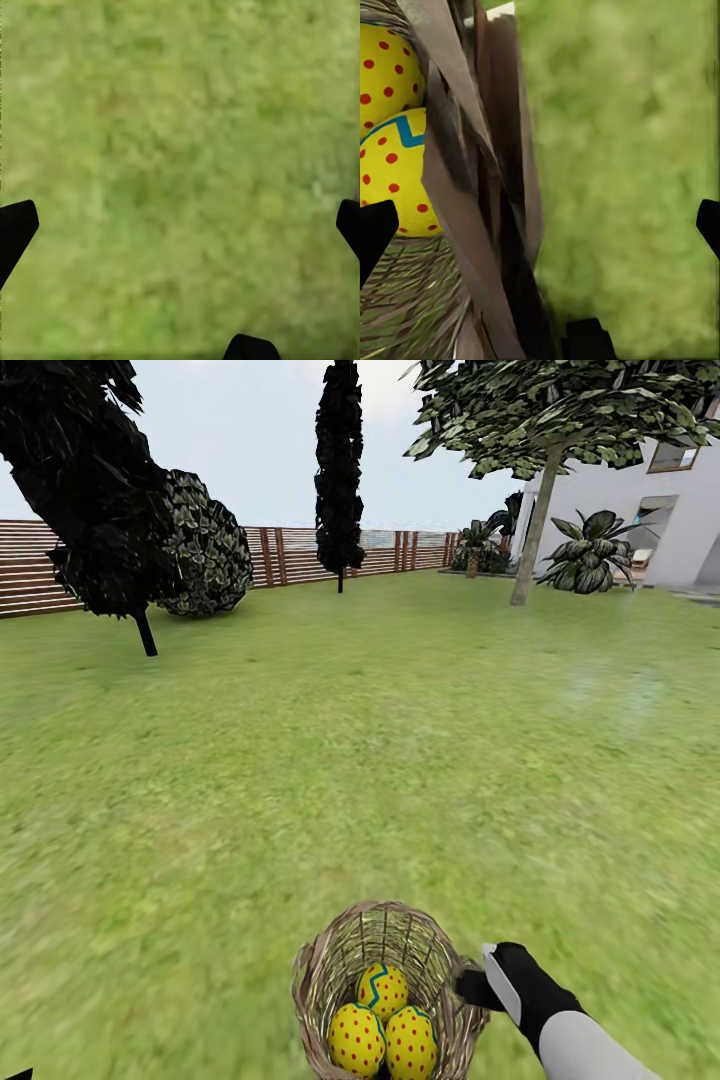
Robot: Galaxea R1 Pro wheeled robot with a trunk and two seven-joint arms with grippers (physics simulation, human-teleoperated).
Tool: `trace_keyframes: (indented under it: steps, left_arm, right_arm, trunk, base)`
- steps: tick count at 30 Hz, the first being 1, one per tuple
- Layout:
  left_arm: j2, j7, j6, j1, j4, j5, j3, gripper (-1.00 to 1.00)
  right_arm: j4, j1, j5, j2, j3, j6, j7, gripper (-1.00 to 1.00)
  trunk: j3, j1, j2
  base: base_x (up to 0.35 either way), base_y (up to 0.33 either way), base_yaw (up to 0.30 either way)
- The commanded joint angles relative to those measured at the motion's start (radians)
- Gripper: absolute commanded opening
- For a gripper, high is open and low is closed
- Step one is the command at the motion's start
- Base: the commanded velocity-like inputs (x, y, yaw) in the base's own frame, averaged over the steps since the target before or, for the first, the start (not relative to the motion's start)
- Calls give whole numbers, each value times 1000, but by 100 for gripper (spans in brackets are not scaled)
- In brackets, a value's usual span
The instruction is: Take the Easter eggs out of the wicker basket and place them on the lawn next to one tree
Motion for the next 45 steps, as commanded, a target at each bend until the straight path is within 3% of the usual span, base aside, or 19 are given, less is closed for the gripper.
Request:
trace_keyframes:
  steps: [1, 8, 9, 17, 31, 35, 45]
  left_arm:
    - [0, 0, 7, 0, 0, 5, 1, 100]
    - [1, 0, 7, 0, 1, 5, 1, 100]
    - [1, 0, 7, 0, 1, 5, 1, 100]
    - [1, -1, 7, 0, 1, 5, 1, 100]
    - [1, 0, 7, 0, 1, 5, 1, 100]
    - [0, 0, 6, -1, 1, -23, 1, 100]
    - [0, 0, 5, -1, 1, -27, 1, 100]
  right_arm:
    - [0, -1, -10, -1, -4, 3, -7, 100]
    - [4, -2, -11, -6, -6, 3, -7, 100]
    - [4, -2, -12, -7, -6, 3, -7, -100]
    - [5, -2, -14, -5, -6, 3, -7, -100]
    - [3, -2, -13, 1, -5, -3, 4, -100]
    - [2, -2, -15, -1, -4, -6, 8, -100]
    - [-4, -2, -14, 1, -4, -8, 10, -100]
  trunk:
    - [-1, 0, 0]
    - [-1, 0, 0]
    - [-1, 0, 0]
    - [-1, 0, 0]
    - [43, -54, 98]
    - [56, -69, 126]
    - [87, -107, 196]
  base:
    - [0, 0, 0]
    - [0, 0, 0]
    - [0, 0, 0]
    - [0, 0, 0]
    - [0, 0, 0]
    - [0, 0, 0]
    - [0, 0, 0]
